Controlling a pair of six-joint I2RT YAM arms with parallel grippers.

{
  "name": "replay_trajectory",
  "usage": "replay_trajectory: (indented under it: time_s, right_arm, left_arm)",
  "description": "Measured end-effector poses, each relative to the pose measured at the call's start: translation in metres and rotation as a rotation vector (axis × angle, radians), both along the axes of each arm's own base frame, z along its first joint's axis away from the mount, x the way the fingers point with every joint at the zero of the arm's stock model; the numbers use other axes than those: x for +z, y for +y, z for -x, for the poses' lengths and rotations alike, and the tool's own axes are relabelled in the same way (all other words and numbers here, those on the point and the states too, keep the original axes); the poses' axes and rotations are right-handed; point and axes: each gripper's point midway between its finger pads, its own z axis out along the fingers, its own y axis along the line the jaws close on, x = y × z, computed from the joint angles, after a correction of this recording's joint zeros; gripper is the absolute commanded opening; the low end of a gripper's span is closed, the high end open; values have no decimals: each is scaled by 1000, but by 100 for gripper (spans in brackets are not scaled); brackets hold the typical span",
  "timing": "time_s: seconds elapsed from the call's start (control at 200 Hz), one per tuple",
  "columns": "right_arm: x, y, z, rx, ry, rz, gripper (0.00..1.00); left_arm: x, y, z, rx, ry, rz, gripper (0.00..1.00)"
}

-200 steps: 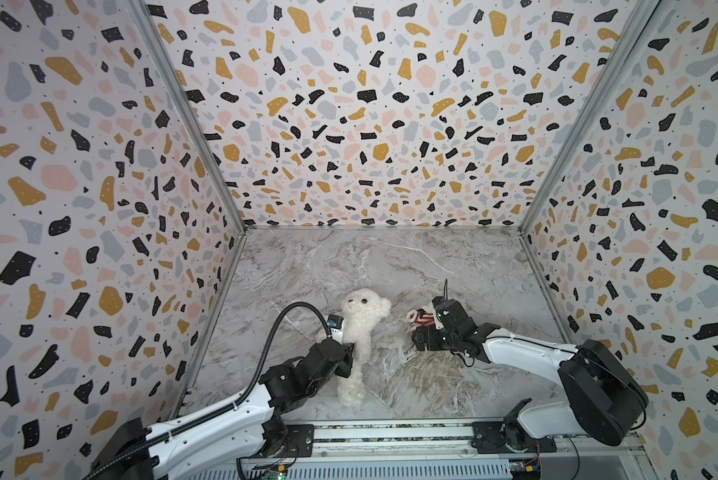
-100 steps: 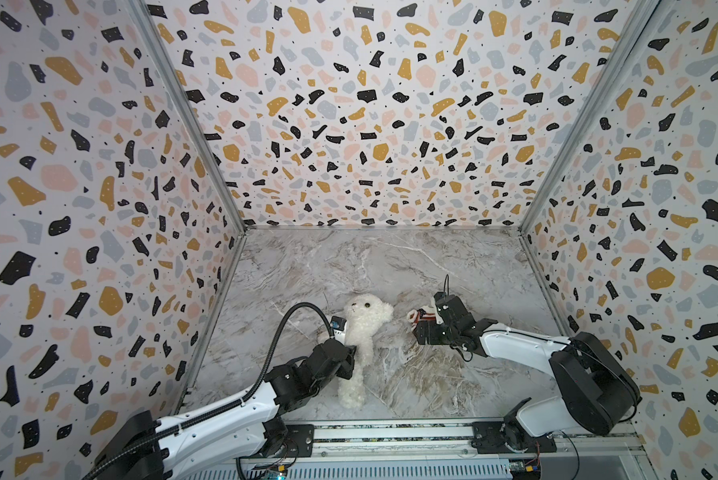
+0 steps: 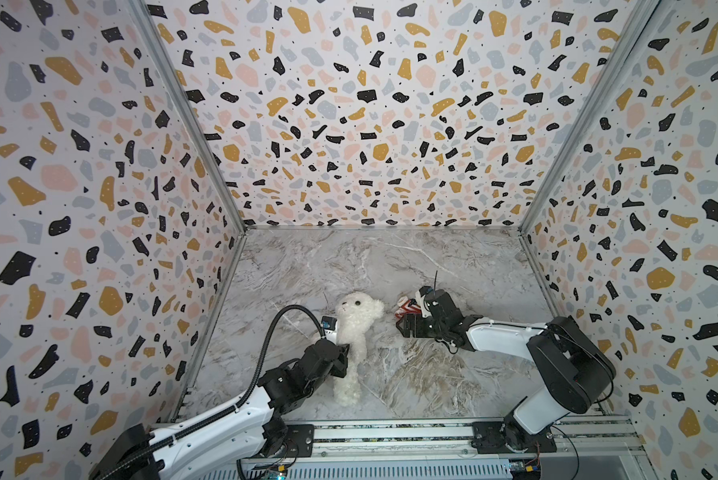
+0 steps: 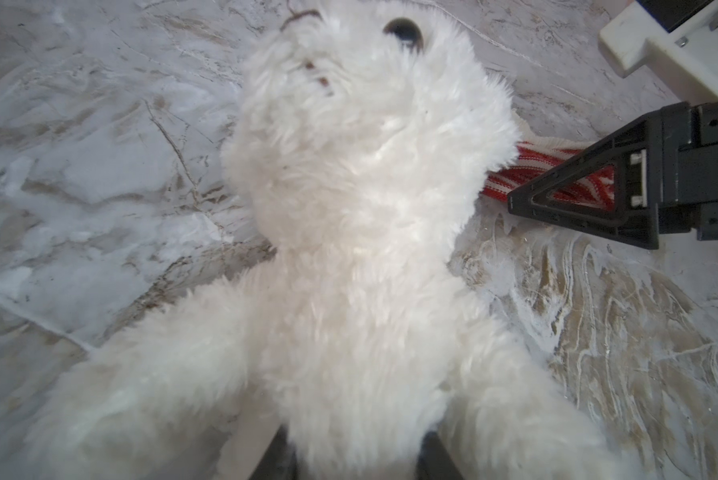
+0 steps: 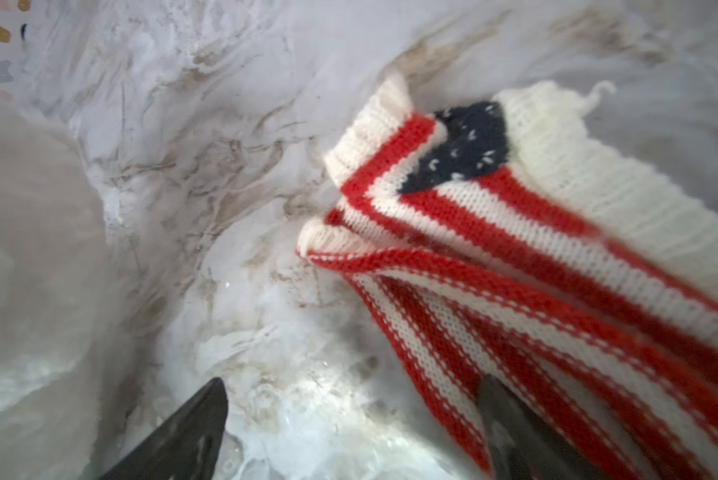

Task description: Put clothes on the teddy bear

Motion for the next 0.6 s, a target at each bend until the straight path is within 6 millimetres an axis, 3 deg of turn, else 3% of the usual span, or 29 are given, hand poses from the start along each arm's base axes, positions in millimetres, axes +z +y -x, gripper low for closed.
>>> replay_trajectory:
  time_s: [0.185, 0.34, 0.511, 0.601]
  right_arm:
    - [27, 13, -16, 32, -43, 0, 93]
    - [49, -4, -35, 66, -90, 74, 90]
    - [52, -23, -45, 149, -105, 210, 72]
    - [42, -28, -41, 213, -91, 265, 69]
  left_arm:
    - [-2, 0, 0, 3, 9, 0, 34]
    - [-9, -3, 2, -15, 37, -8, 34]
    - [-16, -6, 6, -37, 70, -24, 34]
    - [-15, -9, 6, -45, 75, -20, 34]
